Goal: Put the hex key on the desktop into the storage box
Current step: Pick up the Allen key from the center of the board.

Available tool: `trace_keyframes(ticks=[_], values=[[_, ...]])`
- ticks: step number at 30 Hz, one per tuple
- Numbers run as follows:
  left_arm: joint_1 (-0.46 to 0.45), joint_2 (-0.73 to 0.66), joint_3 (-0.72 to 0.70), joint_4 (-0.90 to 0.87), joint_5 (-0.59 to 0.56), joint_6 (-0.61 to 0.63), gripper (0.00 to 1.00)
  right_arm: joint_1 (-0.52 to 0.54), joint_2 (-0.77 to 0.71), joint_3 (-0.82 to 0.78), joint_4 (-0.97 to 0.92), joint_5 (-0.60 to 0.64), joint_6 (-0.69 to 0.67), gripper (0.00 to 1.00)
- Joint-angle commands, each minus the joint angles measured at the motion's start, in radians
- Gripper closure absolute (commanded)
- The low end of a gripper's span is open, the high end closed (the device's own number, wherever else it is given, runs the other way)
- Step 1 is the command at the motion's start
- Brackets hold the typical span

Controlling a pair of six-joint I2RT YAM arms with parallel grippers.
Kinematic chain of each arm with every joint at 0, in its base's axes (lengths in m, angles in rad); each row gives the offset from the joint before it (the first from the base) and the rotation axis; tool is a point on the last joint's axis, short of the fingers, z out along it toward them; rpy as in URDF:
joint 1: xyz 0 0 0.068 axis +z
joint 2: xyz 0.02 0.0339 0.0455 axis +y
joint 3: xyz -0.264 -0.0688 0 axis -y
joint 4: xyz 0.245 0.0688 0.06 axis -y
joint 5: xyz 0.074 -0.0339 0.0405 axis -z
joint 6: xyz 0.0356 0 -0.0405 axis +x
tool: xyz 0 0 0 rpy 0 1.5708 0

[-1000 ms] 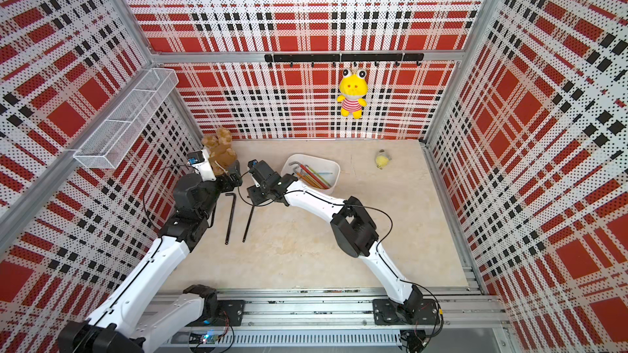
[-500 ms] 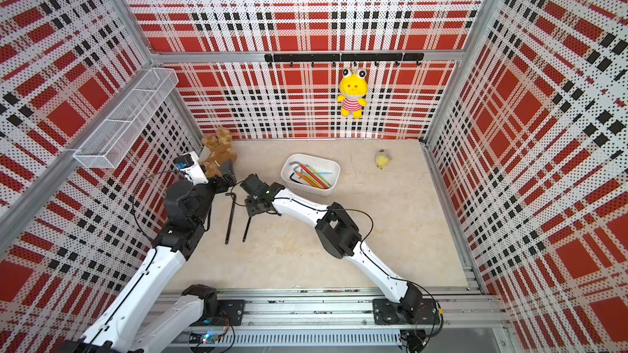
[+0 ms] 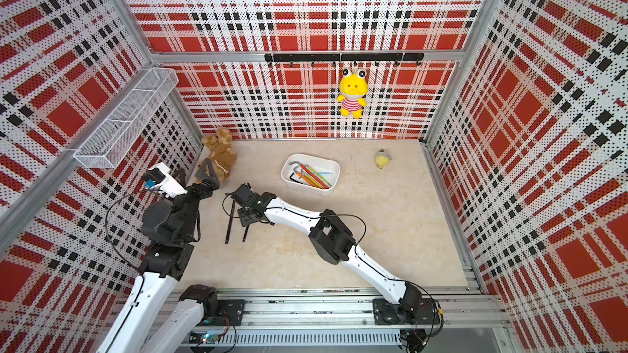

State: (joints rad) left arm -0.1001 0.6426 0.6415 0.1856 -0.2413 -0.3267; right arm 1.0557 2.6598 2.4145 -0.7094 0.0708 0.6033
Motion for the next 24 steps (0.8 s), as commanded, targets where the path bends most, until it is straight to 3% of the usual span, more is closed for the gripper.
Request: trace_keyframes(ticks=[1,19,24], values=[[0.022,-0.017,0.056,-0.048,-0.047,-0.005,0.01,0.015,0.050,0.036,-0.064,0.028,0.021,0.37],[0.054,-0.038,0.116,-0.127,-0.075,0.017,0.00,0.030,0.092,0.079,-0.371,0.150,0.018,0.44],[0.062,-0.049,0.110,-0.132,-0.081,0.021,0.00,0.015,0.031,-0.045,-0.329,0.118,-0.003,0.53]])
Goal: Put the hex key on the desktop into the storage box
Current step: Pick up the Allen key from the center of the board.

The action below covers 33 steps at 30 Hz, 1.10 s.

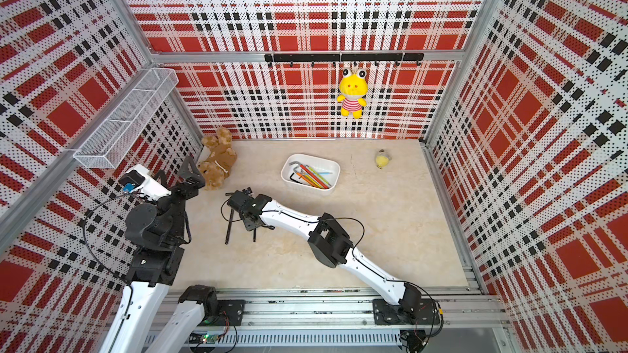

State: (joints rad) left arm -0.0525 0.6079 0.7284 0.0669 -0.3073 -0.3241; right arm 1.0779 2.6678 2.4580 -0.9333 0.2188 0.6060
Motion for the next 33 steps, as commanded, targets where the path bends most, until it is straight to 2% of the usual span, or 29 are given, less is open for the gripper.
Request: trace_keyframes(ticks=[1,6,8,10,15,20,26,29,33], values=[[0.016,-0.014,0.023,-0.013,-0.015,0.019,0.00,-0.009,0.012,-0.108,-0.092,-0.044,-0.010,0.57],[0.018,-0.011,0.027,-0.015,-0.009,0.019,0.00,-0.015,0.029,-0.096,-0.123,-0.066,-0.030,0.71],[0.020,-0.007,0.030,-0.019,-0.005,0.019,0.00,-0.021,0.029,-0.110,-0.128,-0.085,-0.035,0.83],[0.021,-0.002,0.032,-0.022,0.002,0.019,0.00,-0.023,0.015,-0.142,-0.124,-0.093,-0.042,1.00],[0.024,0.009,0.038,-0.026,0.011,0.013,0.00,-0.035,-0.066,-0.274,-0.059,-0.094,-0.046,1.00],[0.023,0.030,0.056,-0.046,0.006,0.010,0.00,-0.054,-0.203,-0.446,0.083,-0.079,-0.160,1.00],[0.027,0.032,0.074,-0.062,-0.003,0.003,0.00,-0.149,-0.497,-0.830,0.474,-0.264,-0.207,1.00],[0.026,0.030,0.080,-0.066,-0.010,0.002,0.00,-0.183,-0.583,-0.880,0.496,-0.260,-0.281,1.00],[0.027,0.038,0.086,-0.067,-0.006,-0.006,0.00,-0.215,-0.674,-0.898,0.494,-0.253,-0.290,1.00]])
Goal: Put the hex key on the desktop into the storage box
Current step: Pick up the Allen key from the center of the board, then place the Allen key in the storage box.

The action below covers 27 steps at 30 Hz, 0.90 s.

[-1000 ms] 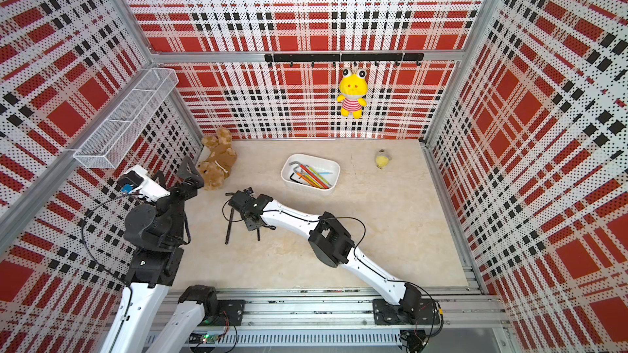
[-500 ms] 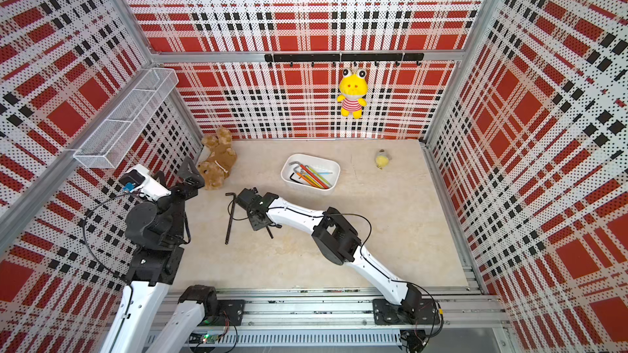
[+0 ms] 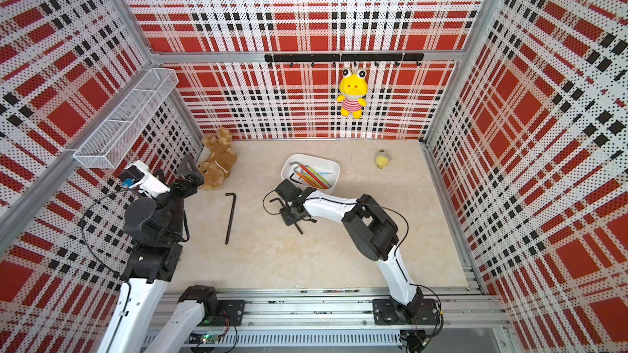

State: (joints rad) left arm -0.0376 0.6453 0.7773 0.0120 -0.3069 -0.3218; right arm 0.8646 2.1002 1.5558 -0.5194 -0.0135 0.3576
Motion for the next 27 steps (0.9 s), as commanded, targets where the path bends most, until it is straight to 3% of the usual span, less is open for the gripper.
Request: trace_keyframes(ticks=[1,3,4,12,18,27], values=[[0.012,0.003,0.038,-0.012,-0.005,-0.010,0.00,-0.016,-0.133,0.001,0.080,-0.021,-0.041,1.00],[0.012,0.005,0.039,-0.012,-0.003,-0.014,0.00,-0.045,-0.169,0.012,0.080,-0.021,-0.041,1.00],[0.012,0.007,0.036,-0.012,-0.002,-0.017,0.00,-0.066,-0.191,0.026,0.041,-0.030,-0.211,1.00],[0.012,0.046,0.036,-0.018,0.016,-0.032,0.00,-0.223,-0.226,0.126,-0.065,-0.033,-0.445,1.00],[0.012,0.129,0.077,-0.073,0.037,-0.042,0.01,-0.277,-0.143,0.137,-0.003,-0.048,-0.616,1.00],[0.016,0.249,0.158,-0.219,0.060,-0.016,0.01,-0.308,0.112,0.382,-0.073,-0.038,-0.722,1.00]])
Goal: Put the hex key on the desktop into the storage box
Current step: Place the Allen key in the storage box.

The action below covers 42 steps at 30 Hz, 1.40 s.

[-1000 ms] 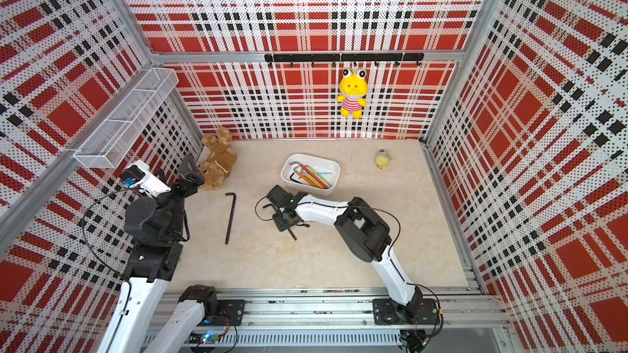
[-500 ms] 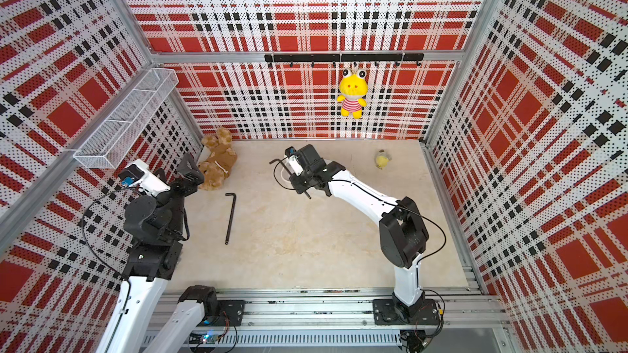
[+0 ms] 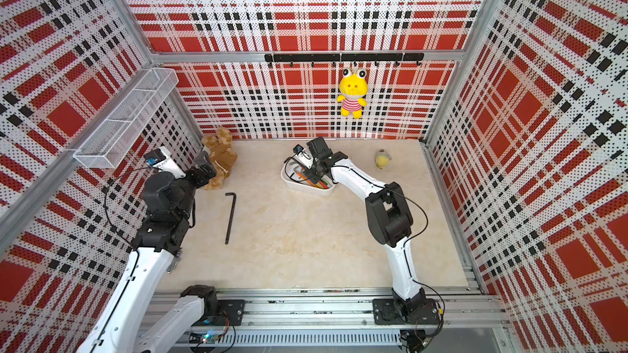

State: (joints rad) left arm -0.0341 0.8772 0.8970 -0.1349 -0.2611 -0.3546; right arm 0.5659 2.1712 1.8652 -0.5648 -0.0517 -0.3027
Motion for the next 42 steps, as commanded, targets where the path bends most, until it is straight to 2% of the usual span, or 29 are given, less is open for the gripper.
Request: trace_keyframes(ticks=[1,7,9,12,15,17,22,26,28,30,34,38,41,42], values=[[0.015,0.029,0.045,-0.084,0.019,0.018,0.01,-0.009,0.063,0.094,-0.038,0.002,-0.069,1.00],[0.027,0.080,0.067,-0.132,0.060,0.009,0.01,-0.013,0.128,0.120,-0.040,0.009,-0.068,1.00],[0.027,0.103,0.073,-0.145,0.073,0.001,0.00,-0.017,0.140,0.130,-0.042,0.013,-0.051,0.78],[0.029,0.135,0.075,-0.153,0.078,-0.010,0.01,-0.021,0.132,0.129,-0.032,0.006,-0.038,0.52],[0.029,0.172,0.079,-0.161,0.088,-0.010,0.01,-0.024,0.091,0.112,-0.003,0.014,-0.023,0.32],[0.029,0.199,0.079,-0.168,0.099,-0.042,0.01,-0.026,0.053,0.095,0.020,0.018,-0.013,0.27],[0.026,0.309,0.106,-0.221,0.132,-0.031,0.00,-0.032,-0.078,0.022,0.080,0.018,0.048,0.20],[0.017,0.440,0.155,-0.294,0.139,0.008,0.04,-0.038,-0.171,-0.065,0.098,-0.016,0.146,0.19],[0.009,0.495,0.178,-0.320,0.132,0.023,0.05,-0.037,-0.226,-0.148,0.112,-0.043,0.205,0.16],[0.005,0.546,0.209,-0.351,0.135,0.031,0.07,-0.038,-0.313,-0.290,0.176,-0.076,0.271,0.09],[0.004,0.677,0.275,-0.425,0.123,0.060,0.10,-0.037,-0.479,-0.552,0.292,-0.109,0.370,0.08],[0.004,0.832,0.334,-0.507,0.139,0.114,0.12,-0.037,-0.563,-0.678,0.296,-0.107,0.398,0.08],[0.004,0.923,0.364,-0.568,0.094,0.138,0.11,-0.033,-0.608,-0.756,0.296,-0.107,0.398,0.08],[0.006,0.941,0.367,-0.577,0.078,0.140,0.10,-0.033,-0.617,-0.771,0.300,-0.095,0.448,0.08]])
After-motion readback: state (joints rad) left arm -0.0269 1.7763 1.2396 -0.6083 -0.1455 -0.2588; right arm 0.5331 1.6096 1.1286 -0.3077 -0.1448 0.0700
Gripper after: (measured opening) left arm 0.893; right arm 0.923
